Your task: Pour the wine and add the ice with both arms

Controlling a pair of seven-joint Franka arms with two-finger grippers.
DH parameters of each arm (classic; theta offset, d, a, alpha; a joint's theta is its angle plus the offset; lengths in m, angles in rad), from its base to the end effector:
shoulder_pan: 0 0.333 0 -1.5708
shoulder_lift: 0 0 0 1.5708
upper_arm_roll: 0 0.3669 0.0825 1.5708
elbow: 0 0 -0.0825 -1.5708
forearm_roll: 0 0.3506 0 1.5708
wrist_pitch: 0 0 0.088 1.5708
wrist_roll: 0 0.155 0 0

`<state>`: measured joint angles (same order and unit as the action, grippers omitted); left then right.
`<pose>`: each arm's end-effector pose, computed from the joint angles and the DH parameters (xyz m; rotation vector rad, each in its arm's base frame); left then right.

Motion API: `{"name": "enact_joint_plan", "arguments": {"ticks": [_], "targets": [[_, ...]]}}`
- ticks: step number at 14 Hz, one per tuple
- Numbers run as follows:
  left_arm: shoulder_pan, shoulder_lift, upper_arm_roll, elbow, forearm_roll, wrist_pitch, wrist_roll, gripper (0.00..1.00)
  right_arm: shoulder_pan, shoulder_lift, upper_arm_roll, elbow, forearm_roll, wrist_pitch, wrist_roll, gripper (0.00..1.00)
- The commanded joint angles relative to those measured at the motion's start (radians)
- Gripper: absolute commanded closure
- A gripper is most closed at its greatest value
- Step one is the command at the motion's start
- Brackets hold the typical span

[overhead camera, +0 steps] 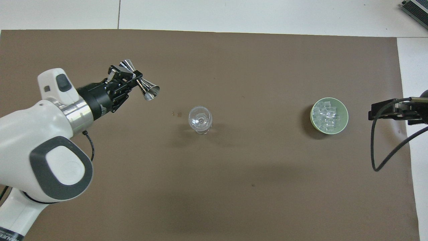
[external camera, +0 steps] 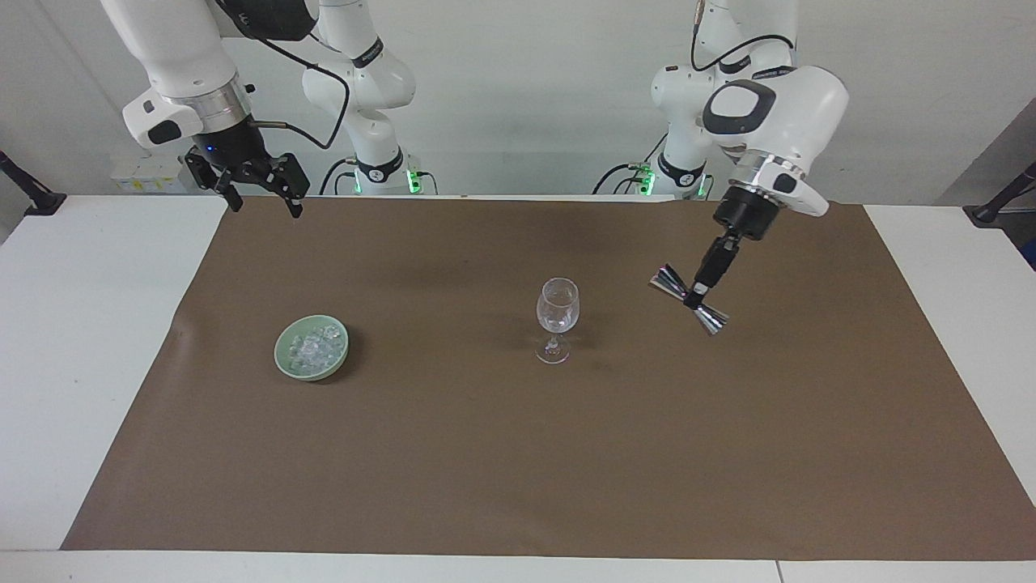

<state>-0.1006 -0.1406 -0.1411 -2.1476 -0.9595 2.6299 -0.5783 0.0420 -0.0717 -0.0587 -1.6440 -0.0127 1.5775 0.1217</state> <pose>0.5284 -0.1334 0.5588 1.9712 1.1310 0.3029 0.4954 -0.0114 0.6322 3.1259 -0.2164 0.0086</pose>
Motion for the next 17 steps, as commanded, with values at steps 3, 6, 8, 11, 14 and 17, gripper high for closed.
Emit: {"name": "enact_joint_plan", "arguments": {"ticks": [3, 6, 8, 11, 14, 17], "targets": [[0.315, -0.040, -0.009, -0.005, -0.155, -0.350, 0.035, 1.00, -0.005, -0.023, 0.000, -0.022, 0.016, -0.004, -0.033, 0.00], [0.464, -0.027, -0.005, -0.020, -0.220, -0.532, 0.043, 1.00, -0.005, -0.023, 0.000, -0.022, 0.016, -0.004, -0.033, 0.00], [0.550, 0.013, -0.005, -0.031, -0.255, -0.625, 0.044, 1.00, -0.005, -0.023, 0.000, -0.022, 0.016, -0.004, -0.033, 0.00], [0.610, 0.058, -0.005, -0.063, -0.280, -0.674, 0.043, 1.00, -0.007, -0.023, 0.000, -0.022, 0.016, -0.004, -0.033, 0.00], [0.653, 0.094, -0.005, -0.083, -0.346, -0.703, 0.031, 1.00, -0.005, -0.023, 0.000, -0.022, 0.016, -0.004, -0.033, 0.00], [0.688, 0.162, -0.005, -0.091, -0.400, -0.743, 0.023, 1.00, -0.005, -0.023, 0.000, -0.022, 0.016, -0.004, -0.033, 0.00]]}}
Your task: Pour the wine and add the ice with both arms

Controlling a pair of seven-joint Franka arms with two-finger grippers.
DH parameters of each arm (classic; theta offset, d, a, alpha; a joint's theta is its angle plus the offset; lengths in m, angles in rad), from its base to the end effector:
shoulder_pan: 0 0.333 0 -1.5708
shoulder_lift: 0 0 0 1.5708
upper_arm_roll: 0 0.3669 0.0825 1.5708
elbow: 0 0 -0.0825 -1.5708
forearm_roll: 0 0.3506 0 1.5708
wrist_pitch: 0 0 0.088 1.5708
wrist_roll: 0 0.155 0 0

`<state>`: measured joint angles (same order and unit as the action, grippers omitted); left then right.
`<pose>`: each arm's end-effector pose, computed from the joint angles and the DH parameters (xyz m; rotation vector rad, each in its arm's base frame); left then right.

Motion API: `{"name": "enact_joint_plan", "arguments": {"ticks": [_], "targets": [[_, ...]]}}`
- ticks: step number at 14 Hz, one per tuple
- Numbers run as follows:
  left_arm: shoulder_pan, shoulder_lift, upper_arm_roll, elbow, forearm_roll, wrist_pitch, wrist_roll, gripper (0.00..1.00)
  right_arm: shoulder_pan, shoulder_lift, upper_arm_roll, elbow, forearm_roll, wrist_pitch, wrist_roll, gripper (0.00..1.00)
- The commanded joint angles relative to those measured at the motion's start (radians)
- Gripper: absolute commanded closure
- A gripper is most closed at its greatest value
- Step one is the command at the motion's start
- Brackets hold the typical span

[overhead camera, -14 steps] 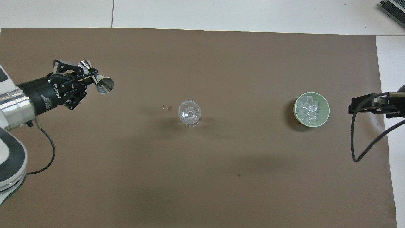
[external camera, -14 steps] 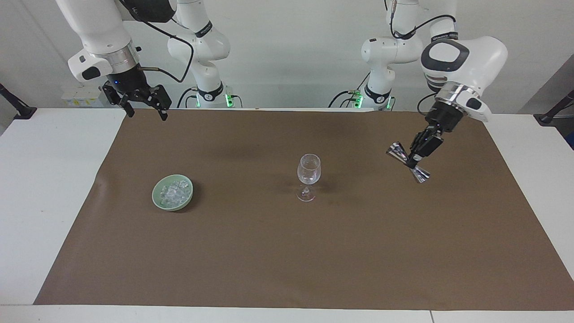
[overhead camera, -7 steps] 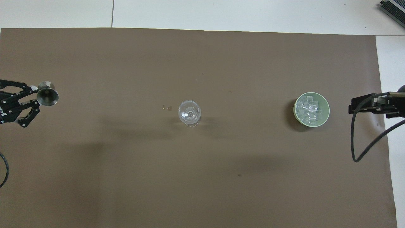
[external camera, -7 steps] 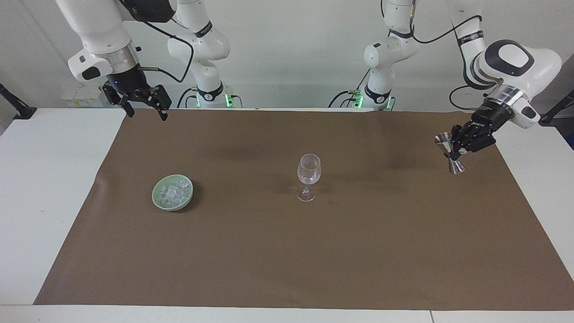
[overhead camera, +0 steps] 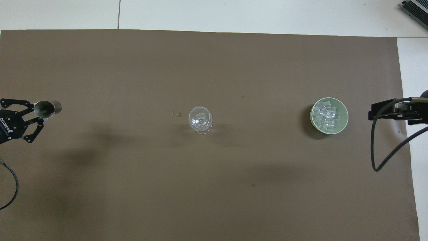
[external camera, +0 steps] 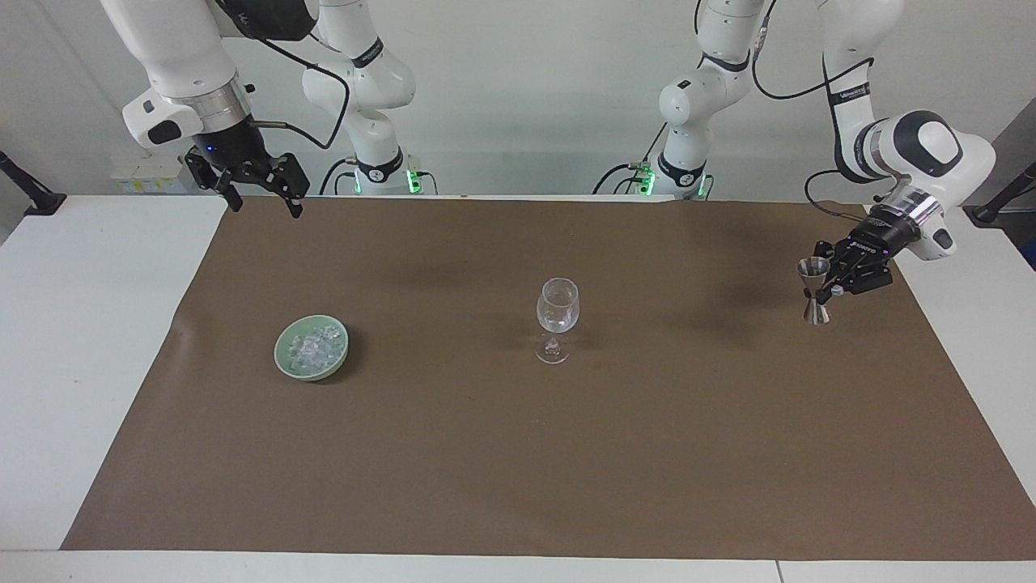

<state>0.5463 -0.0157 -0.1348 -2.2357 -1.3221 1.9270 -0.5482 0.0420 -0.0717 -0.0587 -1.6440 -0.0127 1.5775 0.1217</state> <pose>0.5006 0.0970 0.4496 1.3298 1.4892 -0.3617 0.4954 -0.0114 0.6322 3.1259 -0.2164 0.0086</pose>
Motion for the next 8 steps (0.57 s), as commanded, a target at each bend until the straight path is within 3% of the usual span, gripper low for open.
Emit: {"name": "enact_joint_plan", "arguments": {"ticks": [1, 8], "targets": [[0.044, 0.054, -0.011, -0.002, -0.045, -0.042, -0.007, 1.00, -0.005, -0.023, 0.000, -0.022, 0.016, -0.004, -0.033, 0.00], [0.103, 0.201, -0.011, 0.027, -0.080, -0.075, -0.056, 1.00, -0.005, -0.023, 0.000, -0.022, 0.016, -0.004, -0.033, 0.00]]}}
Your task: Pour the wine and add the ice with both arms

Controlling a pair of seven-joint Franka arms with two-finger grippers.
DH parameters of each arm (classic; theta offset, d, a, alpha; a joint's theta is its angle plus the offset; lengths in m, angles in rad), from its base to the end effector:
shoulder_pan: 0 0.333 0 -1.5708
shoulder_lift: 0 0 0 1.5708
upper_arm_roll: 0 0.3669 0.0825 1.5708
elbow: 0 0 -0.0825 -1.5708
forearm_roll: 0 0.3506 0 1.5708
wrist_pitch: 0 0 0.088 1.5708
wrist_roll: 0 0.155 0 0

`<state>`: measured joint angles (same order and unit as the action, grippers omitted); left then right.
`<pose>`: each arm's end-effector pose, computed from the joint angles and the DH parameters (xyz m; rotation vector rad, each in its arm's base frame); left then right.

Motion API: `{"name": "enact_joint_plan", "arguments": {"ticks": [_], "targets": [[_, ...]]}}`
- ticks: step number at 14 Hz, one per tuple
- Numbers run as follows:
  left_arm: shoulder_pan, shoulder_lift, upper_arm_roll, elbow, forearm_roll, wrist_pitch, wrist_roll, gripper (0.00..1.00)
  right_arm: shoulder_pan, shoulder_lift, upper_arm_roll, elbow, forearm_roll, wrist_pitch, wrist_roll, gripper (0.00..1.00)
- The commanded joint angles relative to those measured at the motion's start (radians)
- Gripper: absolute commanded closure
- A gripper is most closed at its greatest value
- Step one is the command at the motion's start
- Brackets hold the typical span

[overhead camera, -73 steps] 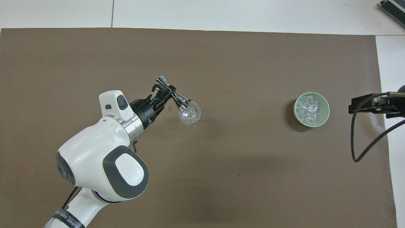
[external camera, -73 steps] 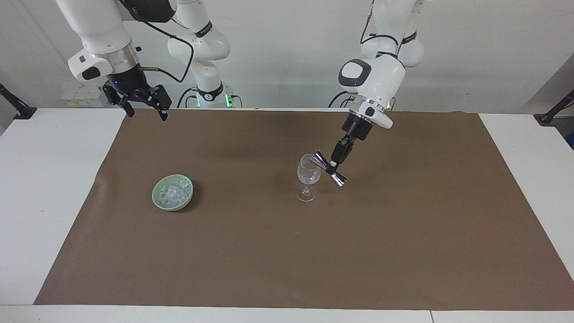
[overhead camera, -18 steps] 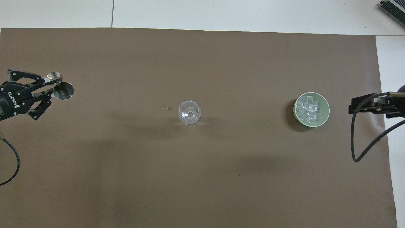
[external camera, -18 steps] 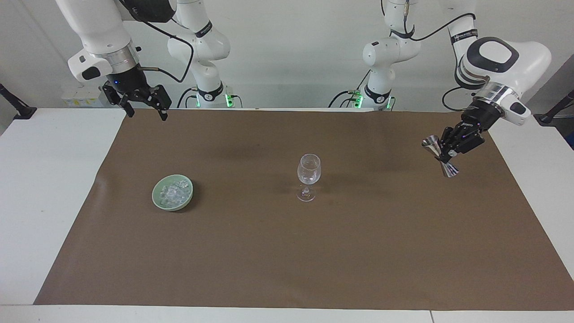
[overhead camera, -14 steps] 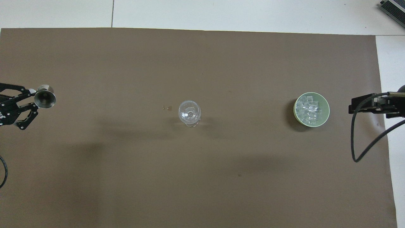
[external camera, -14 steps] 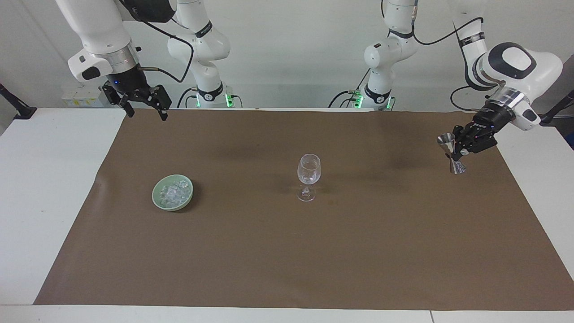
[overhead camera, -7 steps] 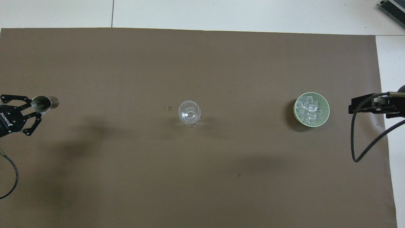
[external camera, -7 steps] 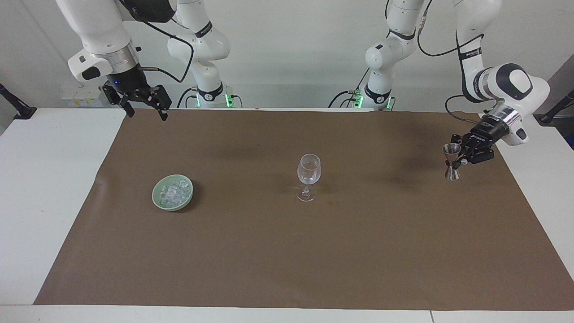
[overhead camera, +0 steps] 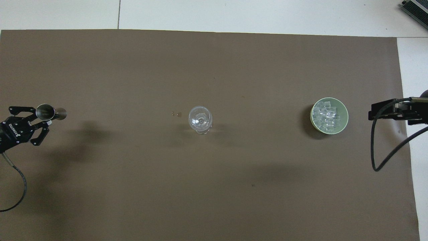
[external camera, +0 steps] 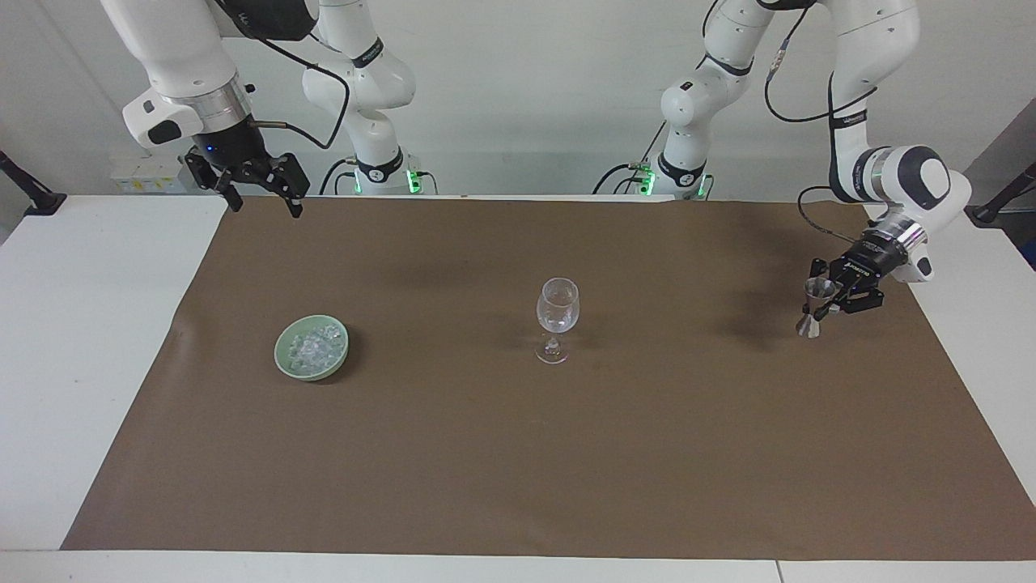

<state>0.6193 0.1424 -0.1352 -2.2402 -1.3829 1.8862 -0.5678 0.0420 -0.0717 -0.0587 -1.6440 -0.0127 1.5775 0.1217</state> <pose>0.5050 0.1340 0.3788 1.1206 1.5831 -0.5099 0.4954 -0.0114 0.6322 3.1259 -0.2164 0.0086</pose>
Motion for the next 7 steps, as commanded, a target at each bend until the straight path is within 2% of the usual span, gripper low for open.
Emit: {"name": "enact_joint_plan", "arguments": {"ticks": [1, 7], "targets": [[0.033, 0.060, -0.011, 0.040, -0.021, -0.038, -0.065, 1.00, -0.005, -0.023, 0.000, -0.022, 0.016, -0.004, -0.033, 0.00], [0.042, 0.105, -0.009, 0.048, -0.056, -0.041, -0.118, 1.00, -0.005, -0.023, 0.000, -0.022, 0.016, -0.004, -0.033, 0.00]]}}
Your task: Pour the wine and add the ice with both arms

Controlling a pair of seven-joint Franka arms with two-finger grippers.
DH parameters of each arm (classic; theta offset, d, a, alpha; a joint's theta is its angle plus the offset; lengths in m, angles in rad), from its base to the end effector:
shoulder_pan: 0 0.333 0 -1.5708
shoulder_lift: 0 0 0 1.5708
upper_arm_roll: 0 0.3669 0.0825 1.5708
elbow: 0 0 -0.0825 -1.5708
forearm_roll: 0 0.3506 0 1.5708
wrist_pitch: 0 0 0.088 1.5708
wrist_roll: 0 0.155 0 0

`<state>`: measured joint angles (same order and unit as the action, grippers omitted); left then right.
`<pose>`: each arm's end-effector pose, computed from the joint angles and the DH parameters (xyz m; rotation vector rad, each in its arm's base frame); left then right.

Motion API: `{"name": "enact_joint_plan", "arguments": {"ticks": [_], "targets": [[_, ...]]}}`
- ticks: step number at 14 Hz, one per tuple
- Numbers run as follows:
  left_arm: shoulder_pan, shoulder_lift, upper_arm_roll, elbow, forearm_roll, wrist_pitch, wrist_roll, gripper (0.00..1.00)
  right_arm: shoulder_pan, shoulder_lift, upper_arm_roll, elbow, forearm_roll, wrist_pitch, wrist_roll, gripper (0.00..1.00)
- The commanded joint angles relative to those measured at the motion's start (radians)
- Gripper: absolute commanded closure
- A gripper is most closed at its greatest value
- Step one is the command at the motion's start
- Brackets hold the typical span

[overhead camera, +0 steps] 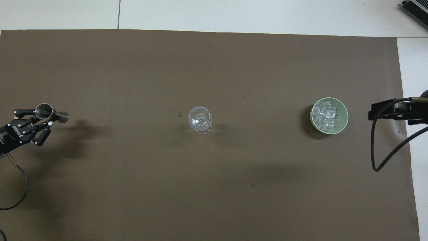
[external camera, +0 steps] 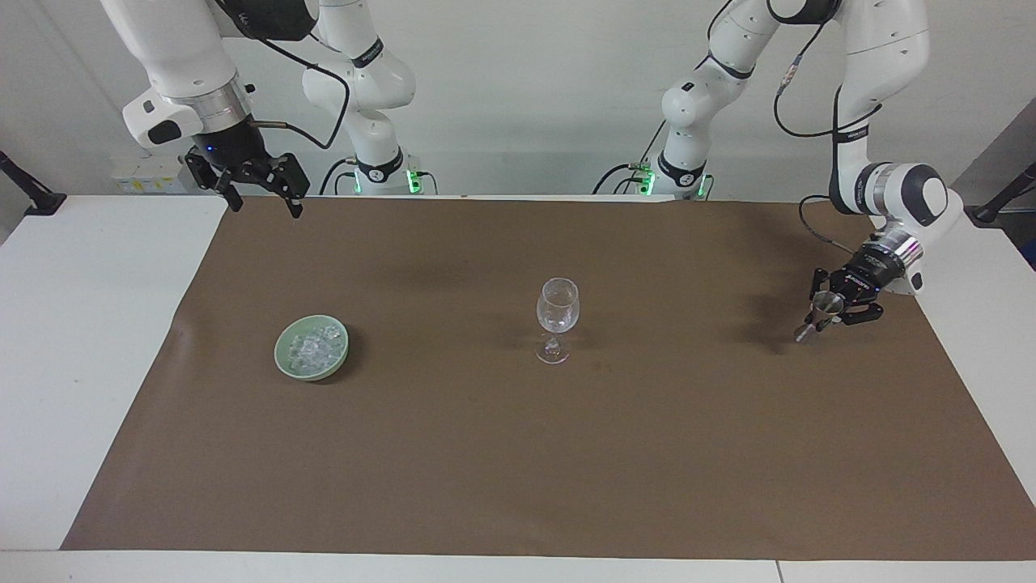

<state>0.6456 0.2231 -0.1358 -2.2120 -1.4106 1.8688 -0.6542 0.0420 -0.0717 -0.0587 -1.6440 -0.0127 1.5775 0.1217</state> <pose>0.5132 0.1512 0.3528 0.9745 1.6483 -0.6088 0.4954 -0.0114 0.6322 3.1259 -0.2164 0.0086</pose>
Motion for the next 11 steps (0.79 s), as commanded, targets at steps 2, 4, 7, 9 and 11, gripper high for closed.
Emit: {"name": "enact_joint_plan", "arguments": {"ticks": [2, 4, 7, 9, 11], "targets": [[0.014, 0.033, -0.008, 0.020, -0.033, -0.017, -0.044, 1.00, -0.007, -0.022, -0.001, -0.022, 0.016, -0.001, -0.030, 0.00], [0.016, 0.059, -0.010, 0.024, -0.033, -0.020, -0.045, 1.00, -0.007, -0.020, -0.001, -0.019, 0.008, 0.010, -0.027, 0.00], [0.031, 0.116, -0.010, 0.047, -0.033, -0.033, -0.045, 1.00, -0.016, -0.023, -0.004, -0.022, 0.010, 0.010, -0.039, 0.00], [0.031, 0.124, -0.010, 0.058, -0.031, -0.034, -0.045, 1.00, -0.008, -0.049, -0.003, -0.084, 0.014, 0.086, -0.037, 0.00], [0.032, 0.145, -0.010, 0.064, -0.031, -0.036, -0.044, 1.00, -0.010, -0.062, -0.004, -0.143, 0.020, 0.171, -0.077, 0.00]]}}
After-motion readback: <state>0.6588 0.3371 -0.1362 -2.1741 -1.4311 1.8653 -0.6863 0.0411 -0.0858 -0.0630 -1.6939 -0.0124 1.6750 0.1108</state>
